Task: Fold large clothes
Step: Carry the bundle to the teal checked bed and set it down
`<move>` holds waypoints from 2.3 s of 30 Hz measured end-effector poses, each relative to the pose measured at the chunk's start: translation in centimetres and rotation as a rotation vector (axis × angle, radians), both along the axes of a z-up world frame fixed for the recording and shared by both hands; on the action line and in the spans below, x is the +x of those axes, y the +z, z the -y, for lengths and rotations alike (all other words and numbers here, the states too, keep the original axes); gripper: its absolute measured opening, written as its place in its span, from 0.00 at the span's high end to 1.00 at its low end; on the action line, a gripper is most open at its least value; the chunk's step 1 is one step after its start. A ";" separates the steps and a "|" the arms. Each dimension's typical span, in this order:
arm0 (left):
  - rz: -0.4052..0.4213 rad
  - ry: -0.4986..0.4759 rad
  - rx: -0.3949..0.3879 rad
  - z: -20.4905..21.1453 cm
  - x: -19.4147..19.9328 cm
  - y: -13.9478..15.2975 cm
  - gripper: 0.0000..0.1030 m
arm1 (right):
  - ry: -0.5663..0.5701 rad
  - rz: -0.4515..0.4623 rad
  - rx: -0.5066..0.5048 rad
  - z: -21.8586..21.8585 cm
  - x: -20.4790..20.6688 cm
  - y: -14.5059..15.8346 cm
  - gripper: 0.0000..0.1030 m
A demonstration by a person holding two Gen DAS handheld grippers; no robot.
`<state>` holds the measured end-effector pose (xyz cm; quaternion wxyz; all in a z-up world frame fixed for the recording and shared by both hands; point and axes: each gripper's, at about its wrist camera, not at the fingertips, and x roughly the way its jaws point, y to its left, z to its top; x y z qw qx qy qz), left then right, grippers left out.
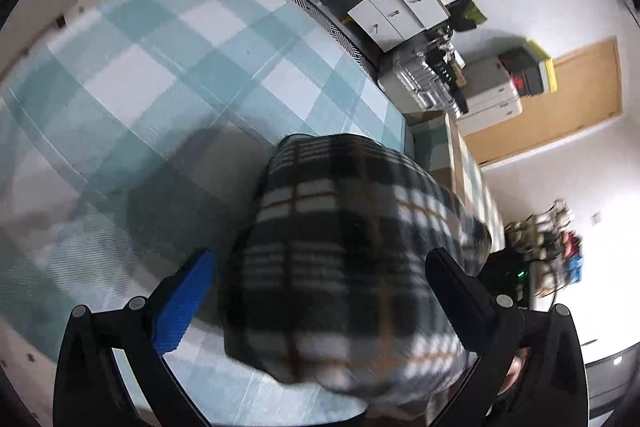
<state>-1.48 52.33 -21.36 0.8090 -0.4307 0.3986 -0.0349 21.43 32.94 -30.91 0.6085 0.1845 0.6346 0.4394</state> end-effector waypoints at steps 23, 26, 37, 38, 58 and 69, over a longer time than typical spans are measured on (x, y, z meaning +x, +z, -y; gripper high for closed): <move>0.272 -0.247 0.017 11.3 -1.9 0.4 0.01 | 0.093 0.074 0.118 -11.5 -2.9 7.7 0.00; 0.227 -0.253 -0.026 11.1 -0.3 -2.2 0.01 | 0.118 0.109 -0.026 -12.0 -2.7 7.3 0.04; 0.138 -0.263 -0.122 8.3 2.8 -7.3 0.01 | 0.095 0.139 -0.085 -9.6 -2.8 6.4 0.12; 0.135 -0.256 -0.115 7.7 2.7 -7.1 0.01 | 0.096 0.143 -0.066 -9.3 -3.0 7.0 0.12; 0.164 0.242 0.704 12.2 -7.2 3.2 0.01 | -0.011 0.954 -0.061 7.0 -18.9 21.9 0.00; 0.167 0.471 0.810 16.2 -10.4 3.2 0.01 | -0.067 1.140 -0.061 10.2 -26.3 19.8 0.00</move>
